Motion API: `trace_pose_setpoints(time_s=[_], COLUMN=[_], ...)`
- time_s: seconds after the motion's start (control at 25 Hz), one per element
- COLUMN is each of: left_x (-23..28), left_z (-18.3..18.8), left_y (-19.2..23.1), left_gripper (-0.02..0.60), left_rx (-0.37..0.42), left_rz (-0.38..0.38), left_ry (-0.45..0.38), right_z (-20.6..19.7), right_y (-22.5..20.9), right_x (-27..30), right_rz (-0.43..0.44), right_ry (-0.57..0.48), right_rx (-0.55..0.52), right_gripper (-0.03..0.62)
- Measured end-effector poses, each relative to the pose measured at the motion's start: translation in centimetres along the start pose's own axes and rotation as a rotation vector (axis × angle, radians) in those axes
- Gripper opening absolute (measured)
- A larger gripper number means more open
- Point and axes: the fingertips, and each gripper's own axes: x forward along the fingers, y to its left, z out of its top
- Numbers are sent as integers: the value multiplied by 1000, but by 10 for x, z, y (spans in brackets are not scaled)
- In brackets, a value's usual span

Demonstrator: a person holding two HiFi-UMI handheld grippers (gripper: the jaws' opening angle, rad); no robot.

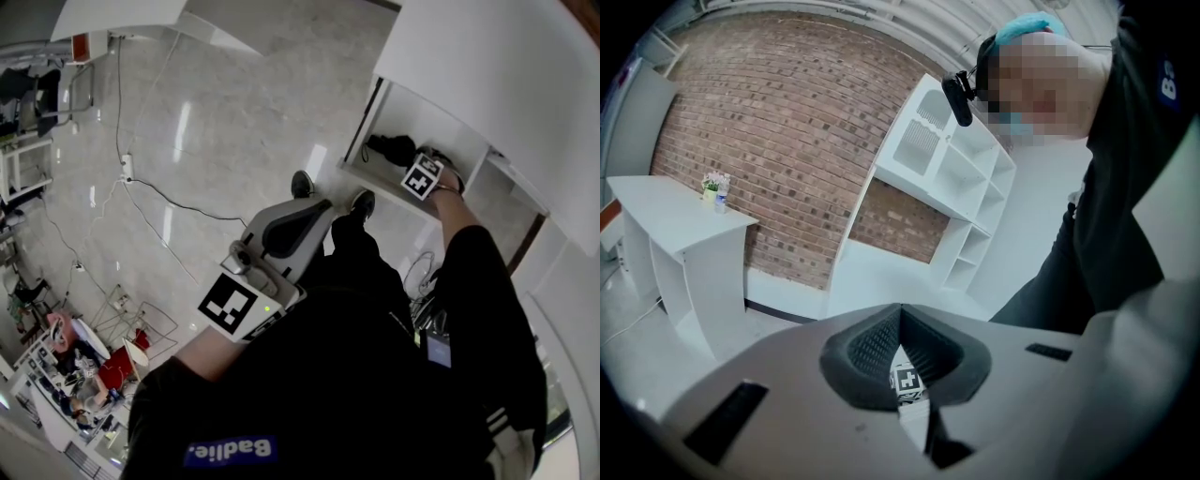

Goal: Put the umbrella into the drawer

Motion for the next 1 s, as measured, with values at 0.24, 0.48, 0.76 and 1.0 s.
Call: trace_pose_setpoints(time_s=[0.24, 0.48, 0.76, 1.0], left_x=[-5, -2, 2, 3], left_z=[-4, 7, 13, 22], left_y=[1, -14, -37, -57], left_gripper=[2, 2, 2, 2], left_rx=[-3, 2, 29, 45], left_rz=[-3, -47, -130, -221], left_ry=[7, -61, -77, -94], right_z=[6, 10, 12, 11], right_y=[-2, -4, -14, -8], right_x=[-7, -31, -99, -162], right_rz=[17, -20, -103, -157], right_ry=[-15, -119, -286, -445], right_rx=[18, 102, 228, 414], right_gripper=[295, 298, 298, 298])
